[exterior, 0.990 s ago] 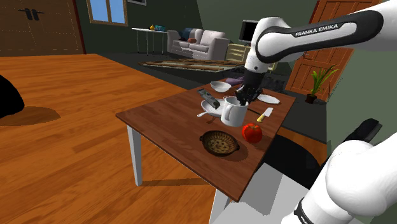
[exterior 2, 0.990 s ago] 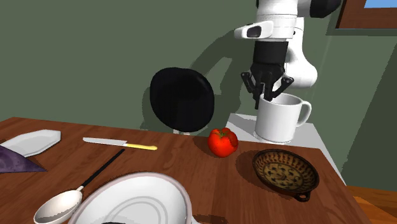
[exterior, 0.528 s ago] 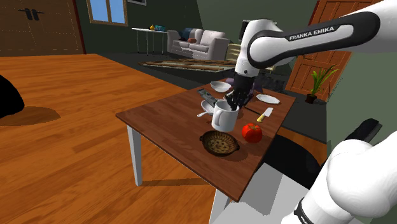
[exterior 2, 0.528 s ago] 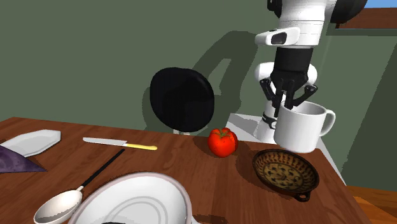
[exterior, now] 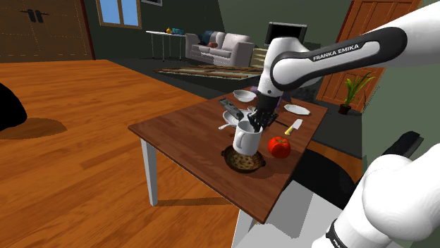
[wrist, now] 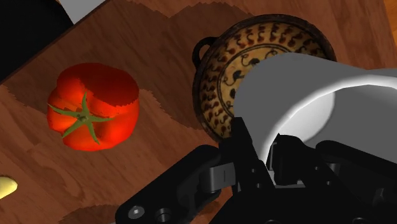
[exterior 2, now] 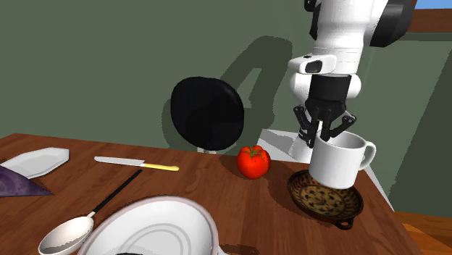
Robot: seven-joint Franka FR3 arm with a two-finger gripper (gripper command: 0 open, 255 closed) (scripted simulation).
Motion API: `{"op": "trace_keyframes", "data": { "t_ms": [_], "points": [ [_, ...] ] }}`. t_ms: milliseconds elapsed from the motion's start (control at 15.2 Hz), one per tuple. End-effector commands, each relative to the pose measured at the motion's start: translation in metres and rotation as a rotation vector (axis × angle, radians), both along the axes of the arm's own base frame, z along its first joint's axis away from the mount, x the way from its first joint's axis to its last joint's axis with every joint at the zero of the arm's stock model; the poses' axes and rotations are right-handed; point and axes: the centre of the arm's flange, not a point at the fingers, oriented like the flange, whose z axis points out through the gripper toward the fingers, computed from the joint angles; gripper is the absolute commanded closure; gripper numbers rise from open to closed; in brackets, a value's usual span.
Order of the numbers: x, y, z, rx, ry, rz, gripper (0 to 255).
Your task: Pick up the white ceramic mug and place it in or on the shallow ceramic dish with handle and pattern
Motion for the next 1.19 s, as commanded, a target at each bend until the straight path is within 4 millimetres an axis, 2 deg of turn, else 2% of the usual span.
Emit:
{"op": "trace_keyframes", "data": {
  "t_ms": [0,330,858,924,1122],
  "points": [
    [0.000,0.000,-0.012,0.000,-0.001,0.000,255],
    [0.000,0.000,-0.038,0.000,-0.001,0.000,255],
    [0.000,0.000,-0.038,0.000,-0.001,0.000,255],
    [0.000,0.000,-0.038,0.000,-0.001,0.000,0],
    [0.000,0.000,-0.038,0.000,-0.001,0.000,0]
  ]
}}
